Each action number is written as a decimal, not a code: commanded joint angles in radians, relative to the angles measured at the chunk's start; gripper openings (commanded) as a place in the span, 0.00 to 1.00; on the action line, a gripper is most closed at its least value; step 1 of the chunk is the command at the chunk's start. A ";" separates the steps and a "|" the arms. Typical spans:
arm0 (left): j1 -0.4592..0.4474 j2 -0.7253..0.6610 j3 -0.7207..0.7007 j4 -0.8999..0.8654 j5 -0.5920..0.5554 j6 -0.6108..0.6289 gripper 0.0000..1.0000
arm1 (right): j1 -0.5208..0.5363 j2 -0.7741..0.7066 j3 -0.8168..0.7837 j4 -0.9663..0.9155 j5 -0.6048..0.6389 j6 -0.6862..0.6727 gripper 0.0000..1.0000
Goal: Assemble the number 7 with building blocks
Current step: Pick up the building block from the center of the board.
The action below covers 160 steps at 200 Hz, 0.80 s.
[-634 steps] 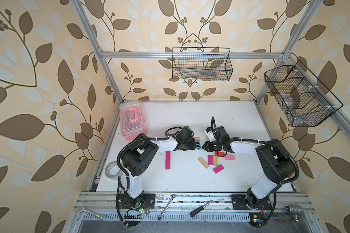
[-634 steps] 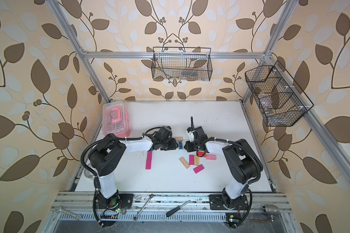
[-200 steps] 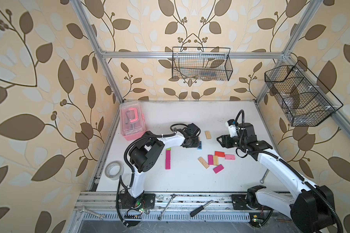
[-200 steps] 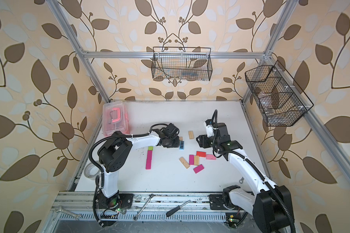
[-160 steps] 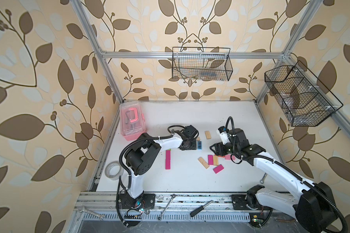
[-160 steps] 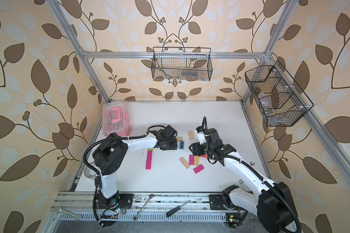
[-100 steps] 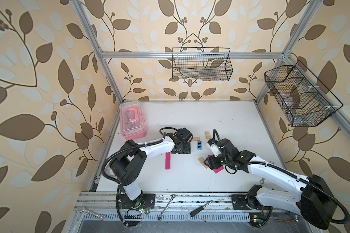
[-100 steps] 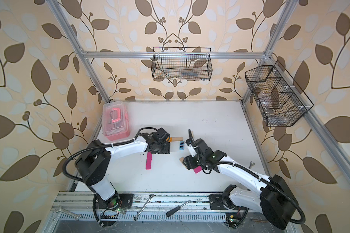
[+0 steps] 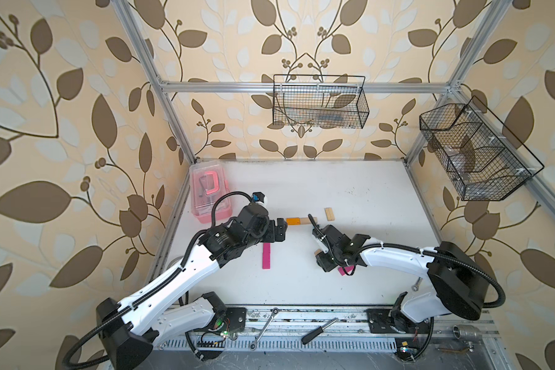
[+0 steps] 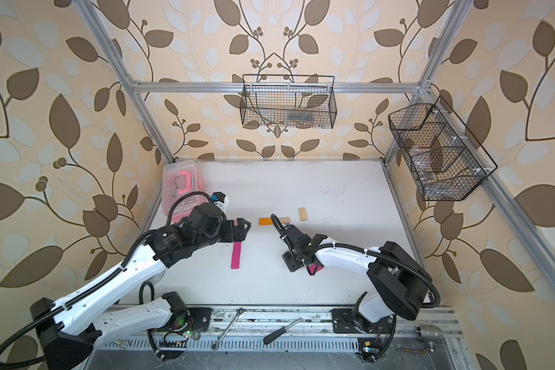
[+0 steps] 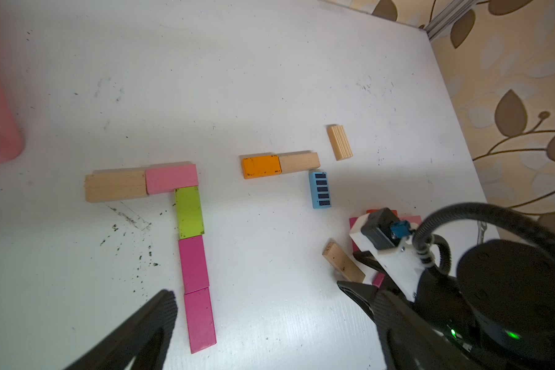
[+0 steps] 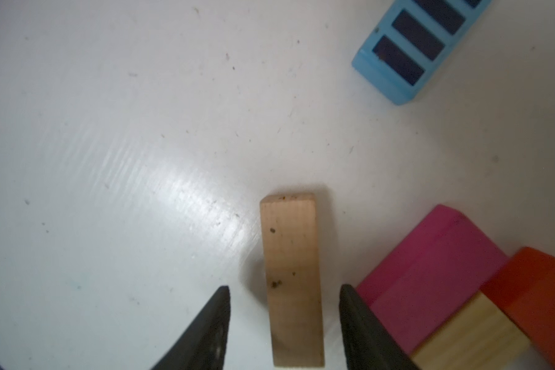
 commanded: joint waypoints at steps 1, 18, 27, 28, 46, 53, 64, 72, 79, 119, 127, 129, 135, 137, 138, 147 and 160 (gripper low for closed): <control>0.006 -0.073 -0.014 -0.084 -0.090 0.050 0.99 | 0.008 0.047 0.043 -0.041 0.029 -0.006 0.47; 0.008 -0.113 -0.013 -0.122 -0.121 0.070 0.99 | 0.008 0.080 0.066 -0.059 0.033 0.010 0.39; 0.008 -0.130 -0.011 -0.140 -0.133 0.081 0.99 | 0.010 0.097 0.077 -0.064 0.033 0.018 0.37; 0.008 -0.131 -0.011 -0.142 -0.134 0.082 0.99 | 0.010 0.099 0.078 -0.065 0.033 0.018 0.37; 0.009 -0.161 -0.016 -0.161 -0.156 0.103 0.99 | 0.011 0.128 0.100 -0.076 0.033 0.044 0.31; 0.009 -0.173 -0.020 -0.165 -0.161 0.110 0.99 | 0.011 0.134 0.107 -0.080 0.042 0.060 0.28; 0.009 -0.191 -0.029 -0.166 -0.168 0.120 0.99 | 0.009 0.134 0.114 -0.084 0.054 0.094 0.23; 0.009 -0.203 -0.035 -0.162 -0.173 0.119 0.99 | 0.005 0.125 0.112 -0.079 0.057 0.125 0.20; 0.009 -0.210 -0.038 -0.154 -0.165 0.119 0.99 | -0.001 0.115 0.109 -0.068 0.056 0.157 0.16; 0.009 -0.218 -0.046 -0.125 -0.145 0.121 0.99 | -0.032 0.022 0.070 0.017 0.019 0.319 0.13; 0.009 -0.218 -0.050 -0.117 -0.141 0.120 0.99 | -0.036 0.007 0.068 0.025 0.016 0.351 0.13; 0.009 -0.218 -0.050 -0.113 -0.139 0.121 0.99 | -0.036 0.005 0.067 0.028 0.017 0.361 0.13; 0.009 -0.218 -0.052 -0.106 -0.133 0.121 0.99 | -0.034 -0.005 0.064 0.039 0.012 0.386 0.13; 0.009 -0.218 -0.052 -0.104 -0.132 0.121 0.99 | -0.034 -0.006 0.063 0.045 0.008 0.396 0.13; 0.009 -0.218 -0.052 -0.102 -0.130 0.121 0.99 | -0.034 -0.006 0.062 0.049 0.005 0.400 0.13; 0.009 -0.217 -0.057 -0.092 -0.126 0.121 0.99 | -0.029 -0.006 0.058 0.073 -0.013 0.441 0.13; 0.009 -0.219 -0.065 -0.075 -0.117 0.119 0.99 | -0.027 0.014 0.066 0.063 -0.022 0.519 0.14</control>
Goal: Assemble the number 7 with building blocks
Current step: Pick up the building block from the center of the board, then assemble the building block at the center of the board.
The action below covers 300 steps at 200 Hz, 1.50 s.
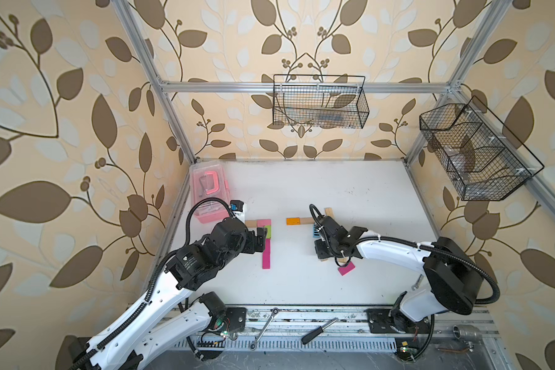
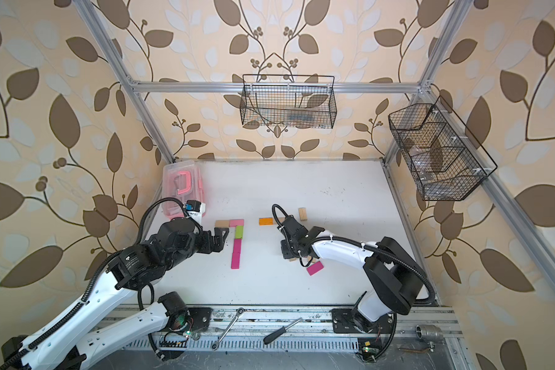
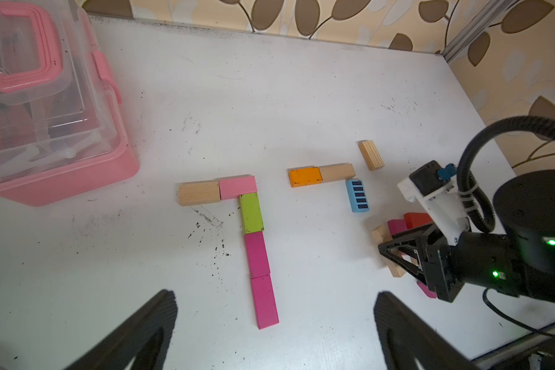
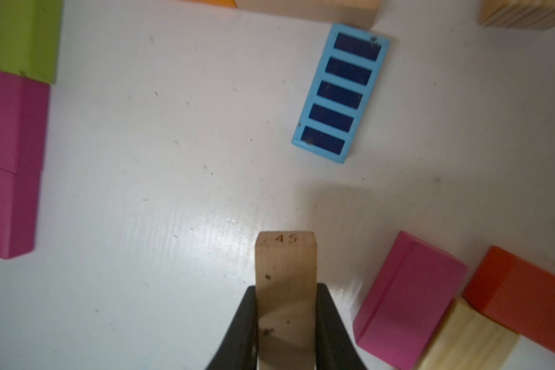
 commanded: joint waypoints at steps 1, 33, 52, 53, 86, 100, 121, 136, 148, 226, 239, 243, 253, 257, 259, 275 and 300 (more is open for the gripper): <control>0.009 -0.007 -0.018 0.050 0.013 0.016 0.99 | 0.006 0.010 -0.008 0.030 -0.038 0.179 0.14; 0.009 -0.021 -0.033 0.073 0.025 0.016 0.99 | 0.035 0.053 0.007 0.013 0.008 0.278 0.14; 0.009 -0.024 -0.033 0.080 0.038 0.020 0.99 | 0.037 0.065 0.003 0.030 0.026 0.307 0.15; 0.009 -0.024 -0.033 0.079 0.038 0.020 0.99 | 0.037 0.066 0.003 0.031 0.026 0.307 0.15; 0.009 -0.026 -0.034 0.089 0.049 0.023 0.99 | 0.023 0.119 0.047 -0.002 0.054 0.280 0.17; 0.009 -0.028 -0.035 0.089 0.046 0.023 0.99 | 0.011 0.128 0.048 -0.012 0.069 0.272 0.18; 0.009 -0.035 -0.037 0.091 0.040 0.025 0.99 | -0.017 0.143 0.051 -0.004 0.056 0.242 0.19; 0.009 -0.035 -0.036 0.091 0.035 0.025 0.99 | -0.029 0.162 0.064 0.000 0.041 0.219 0.19; 0.009 -0.033 -0.035 0.091 0.032 0.027 0.99 | -0.032 0.177 0.083 -0.008 0.040 0.202 0.20; 0.009 -0.024 -0.033 0.094 0.026 0.032 0.99 | -0.043 0.228 0.113 -0.008 0.033 0.181 0.20; 0.009 -0.025 -0.034 0.095 0.024 0.032 0.99 | -0.049 0.230 0.115 -0.012 0.037 0.176 0.21; 0.009 -0.025 -0.034 0.095 0.024 0.032 0.99 | -0.049 0.229 0.114 -0.012 0.037 0.173 0.21; 0.009 -0.025 -0.034 0.095 0.024 0.032 0.99 | -0.053 0.232 0.117 -0.015 0.039 0.167 0.22; 0.009 -0.025 -0.034 0.095 0.023 0.032 0.99 | -0.055 0.233 0.118 -0.015 0.038 0.165 0.22; 0.009 -0.025 -0.034 0.095 0.023 0.032 0.99 | -0.056 0.233 0.118 -0.015 0.037 0.164 0.22; 0.009 -0.026 -0.036 0.095 0.022 0.032 0.99 | -0.059 0.235 0.125 -0.013 0.031 0.152 0.25; 0.009 -0.028 -0.038 0.094 0.021 0.029 0.99 | -0.059 0.234 0.131 -0.004 0.017 0.132 0.33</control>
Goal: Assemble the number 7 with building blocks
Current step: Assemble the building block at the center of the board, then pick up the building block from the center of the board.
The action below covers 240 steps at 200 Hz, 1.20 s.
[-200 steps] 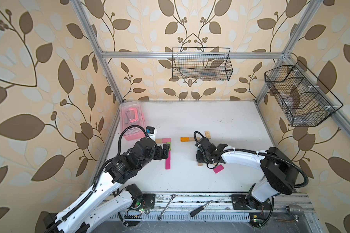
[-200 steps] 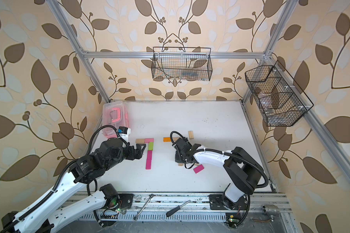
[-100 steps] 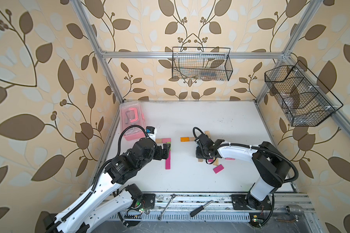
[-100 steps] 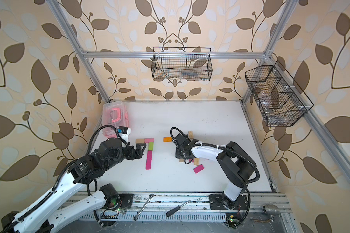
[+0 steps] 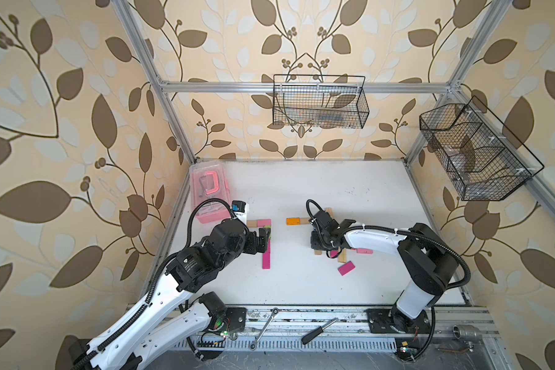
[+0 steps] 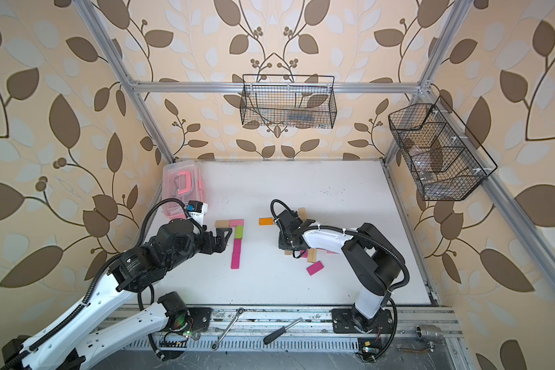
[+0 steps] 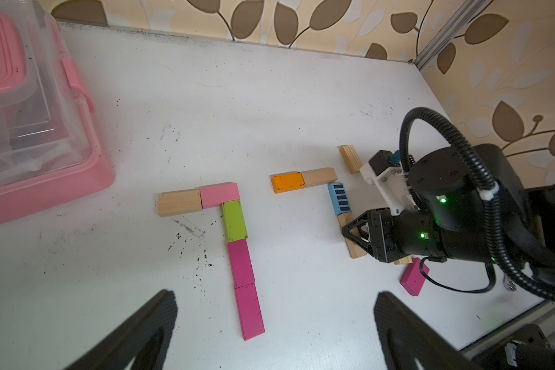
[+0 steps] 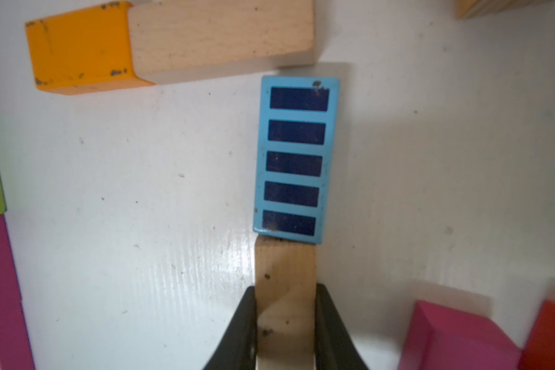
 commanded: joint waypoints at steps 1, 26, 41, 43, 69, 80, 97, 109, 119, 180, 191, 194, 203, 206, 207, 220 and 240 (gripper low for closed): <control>0.009 -0.004 -0.004 0.027 -0.025 0.013 0.99 | -0.003 0.026 0.018 -0.016 -0.007 -0.027 0.34; 0.009 -0.001 -0.005 0.028 -0.026 0.012 0.99 | 0.000 -0.003 0.018 -0.036 0.005 -0.047 0.50; 0.009 0.004 -0.003 0.028 -0.021 0.012 0.99 | -0.005 -0.040 0.009 -0.063 0.027 -0.063 0.57; 0.009 0.005 -0.002 0.028 -0.021 0.013 0.99 | -0.007 -0.047 0.007 -0.068 0.030 -0.065 0.57; 0.009 0.005 0.001 0.023 -0.019 0.015 0.99 | -0.029 -0.160 -0.024 -0.131 0.058 -0.105 0.61; 0.009 0.006 0.001 0.023 -0.014 0.015 0.99 | -0.039 -0.203 -0.043 -0.161 0.067 -0.114 0.62; 0.009 0.012 0.001 0.027 -0.010 0.017 0.99 | -0.058 -0.254 -0.073 -0.196 0.084 -0.131 0.61; 0.009 0.017 0.003 0.027 -0.007 0.016 0.99 | -0.070 -0.270 -0.092 -0.207 0.083 -0.140 0.59; 0.009 0.019 0.003 0.029 -0.008 0.017 0.99 | -0.077 -0.269 -0.103 -0.209 0.082 -0.150 0.57; 0.009 0.019 0.000 0.032 -0.001 0.017 0.99 | -0.078 -0.171 -0.119 -0.155 0.063 -0.185 0.54; 0.009 0.020 0.000 0.034 0.000 0.017 0.99 | -0.078 -0.153 -0.118 -0.150 0.064 -0.190 0.54; 0.009 0.020 0.000 0.034 0.001 0.017 0.99 | -0.077 -0.150 -0.118 -0.148 0.063 -0.191 0.53; 0.009 0.024 0.000 0.035 0.005 0.017 0.99 | -0.079 -0.134 -0.117 -0.145 0.064 -0.193 0.51; 0.009 0.025 0.000 0.035 0.007 0.017 0.99 | -0.078 -0.130 -0.117 -0.145 0.065 -0.194 0.51; 0.009 0.026 0.000 0.036 0.009 0.018 0.99 | -0.078 -0.129 -0.117 -0.144 0.064 -0.193 0.50; 0.009 0.030 0.000 0.037 0.015 0.018 0.99 | -0.077 -0.114 -0.116 -0.142 0.064 -0.197 0.47; 0.009 0.030 -0.006 0.042 0.022 0.014 0.99 | -0.071 -0.094 -0.104 -0.143 0.073 -0.198 0.40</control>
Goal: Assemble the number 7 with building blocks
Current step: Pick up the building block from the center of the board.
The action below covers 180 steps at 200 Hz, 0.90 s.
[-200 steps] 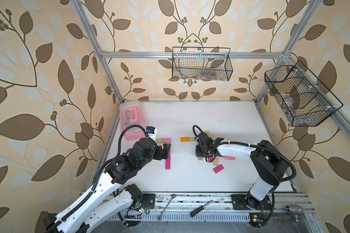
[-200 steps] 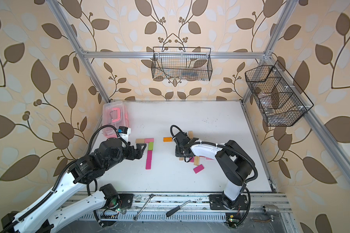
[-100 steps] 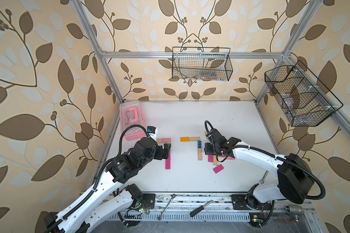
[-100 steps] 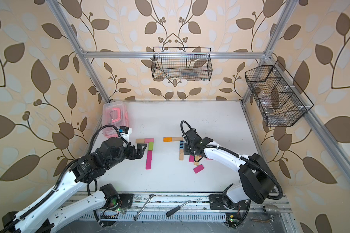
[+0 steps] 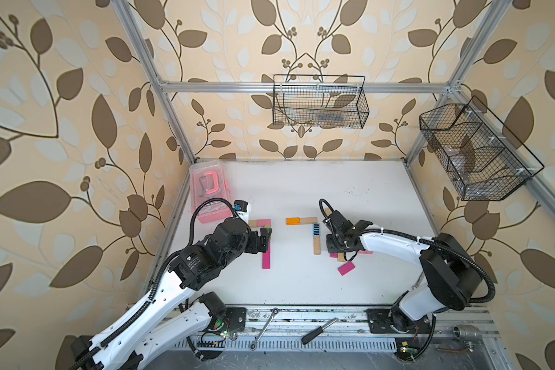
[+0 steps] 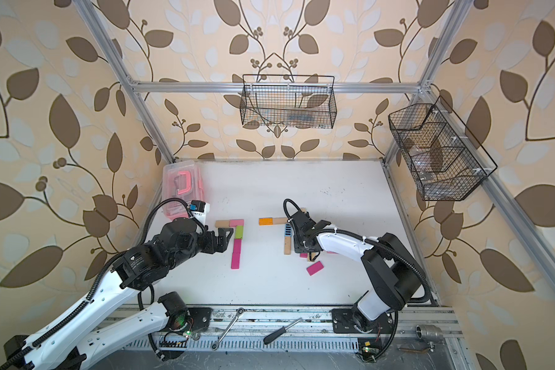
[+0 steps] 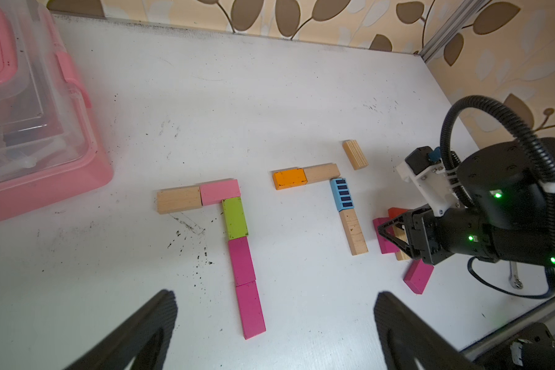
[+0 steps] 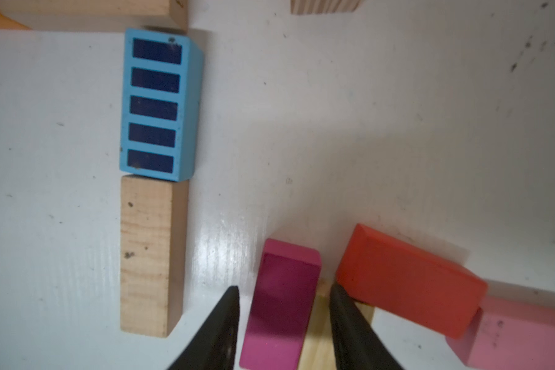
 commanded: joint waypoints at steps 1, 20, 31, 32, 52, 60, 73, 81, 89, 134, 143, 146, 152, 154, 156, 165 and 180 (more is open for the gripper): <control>0.009 -0.001 -0.007 0.038 0.017 0.014 0.99 | 0.008 0.062 -0.002 -0.012 -0.006 -0.008 0.40; 0.009 -0.003 -0.012 0.041 0.022 0.013 0.99 | 0.023 0.080 0.014 -0.026 0.007 -0.001 0.36; 0.009 -0.004 -0.014 0.042 0.024 0.012 0.99 | 0.029 0.087 0.019 -0.028 0.011 0.001 0.35; 0.009 -0.005 -0.014 0.043 0.024 0.012 0.99 | 0.029 0.088 0.019 -0.028 0.012 0.001 0.35; 0.009 -0.011 -0.018 0.047 0.028 0.010 0.99 | 0.043 0.099 0.033 -0.044 0.035 0.009 0.31; 0.009 -0.013 -0.019 0.048 0.028 0.009 0.99 | 0.048 0.100 0.036 -0.050 0.041 0.014 0.29; 0.009 -0.017 -0.022 0.051 0.031 0.010 0.99 | 0.063 0.090 0.035 -0.056 0.051 0.029 0.25; 0.009 -0.016 -0.023 0.054 0.034 0.010 0.99 | 0.072 0.078 0.032 -0.061 0.056 0.042 0.22; 0.009 -0.015 -0.023 0.055 0.036 0.009 0.99 | 0.083 0.064 0.029 -0.070 0.059 0.055 0.21; 0.009 -0.024 -0.027 0.067 0.056 0.009 0.99 | 0.187 -0.051 -0.002 -0.079 0.040 0.205 0.19; 0.009 -0.030 -0.030 0.071 0.061 0.008 0.99 | 0.205 -0.061 -0.013 -0.072 0.035 0.235 0.18; 0.009 -0.032 -0.030 0.071 0.063 0.007 0.99 | 0.211 -0.064 -0.018 -0.069 0.032 0.246 0.18; 0.009 -0.035 -0.031 0.074 0.065 0.008 0.99 | 0.220 -0.067 -0.024 -0.063 0.032 0.264 0.18; 0.009 -0.036 -0.032 0.073 0.064 0.007 0.99 | 0.223 -0.069 -0.026 -0.061 0.031 0.268 0.18; 0.009 -0.037 -0.032 0.074 0.065 0.007 0.99 | 0.226 -0.070 -0.028 -0.057 0.031 0.272 0.18; 0.009 -0.043 -0.032 0.074 0.067 0.006 0.99 | 0.239 -0.070 -0.036 -0.041 0.031 0.295 0.18; 0.009 -0.051 -0.036 0.078 0.076 0.004 0.99 | 0.256 -0.062 -0.042 -0.007 0.021 0.316 0.18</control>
